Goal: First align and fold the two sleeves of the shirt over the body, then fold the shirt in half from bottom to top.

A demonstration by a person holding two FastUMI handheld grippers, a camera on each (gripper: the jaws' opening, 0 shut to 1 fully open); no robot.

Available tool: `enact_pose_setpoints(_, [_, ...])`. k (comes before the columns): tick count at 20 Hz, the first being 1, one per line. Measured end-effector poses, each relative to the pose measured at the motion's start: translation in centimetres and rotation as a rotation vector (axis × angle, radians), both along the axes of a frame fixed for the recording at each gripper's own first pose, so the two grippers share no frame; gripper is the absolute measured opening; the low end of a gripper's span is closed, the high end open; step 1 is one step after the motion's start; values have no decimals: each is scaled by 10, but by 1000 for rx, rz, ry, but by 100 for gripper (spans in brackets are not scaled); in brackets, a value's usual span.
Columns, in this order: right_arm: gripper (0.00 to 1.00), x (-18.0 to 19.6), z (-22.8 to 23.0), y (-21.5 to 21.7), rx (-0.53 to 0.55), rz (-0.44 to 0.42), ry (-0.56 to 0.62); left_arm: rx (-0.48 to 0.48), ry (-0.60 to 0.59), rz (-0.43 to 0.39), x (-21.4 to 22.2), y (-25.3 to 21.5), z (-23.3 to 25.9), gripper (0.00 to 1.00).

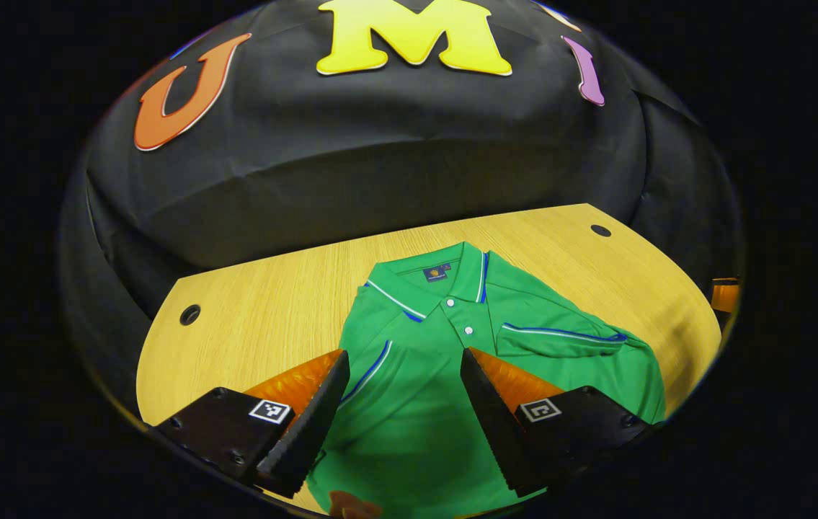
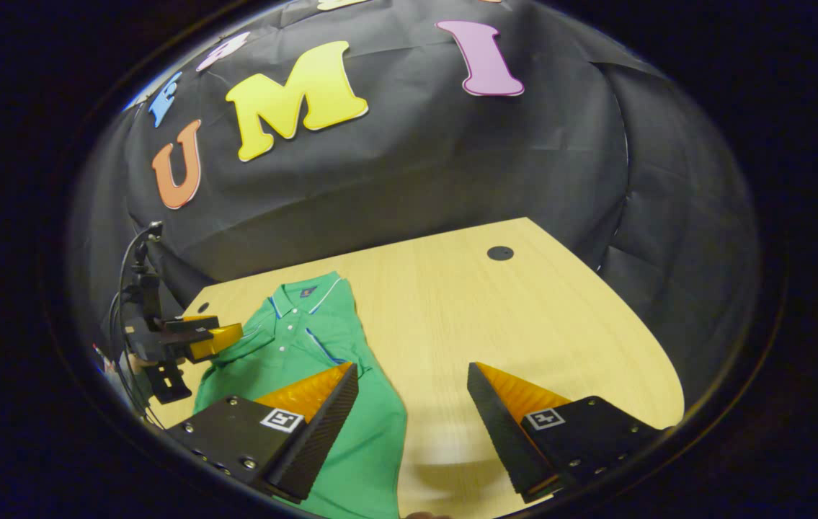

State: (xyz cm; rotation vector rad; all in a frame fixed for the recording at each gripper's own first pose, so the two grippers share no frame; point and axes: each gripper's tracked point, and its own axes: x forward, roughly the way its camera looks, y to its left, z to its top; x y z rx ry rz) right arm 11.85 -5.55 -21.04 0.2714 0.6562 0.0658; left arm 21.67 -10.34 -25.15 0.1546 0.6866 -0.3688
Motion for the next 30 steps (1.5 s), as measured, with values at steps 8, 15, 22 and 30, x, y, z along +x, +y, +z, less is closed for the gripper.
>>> enact_pose_setpoints(8, [95,-92,-29,44,-9,128,100,30,21,50,-160,63,6,99])
enact_pose_setpoints(15, [95,-191,-71,53,-39,195,247,78,135,101,-267,96,-18,99])
enact_pose_setpoints(22, [95,-230,-90,62,-80,241,313,130,181,165,-332,131,-32,99])
enact_pose_setpoints(30, [98,-248,-111,73,-281,390,352,104,162,165,-340,125,-43,98])
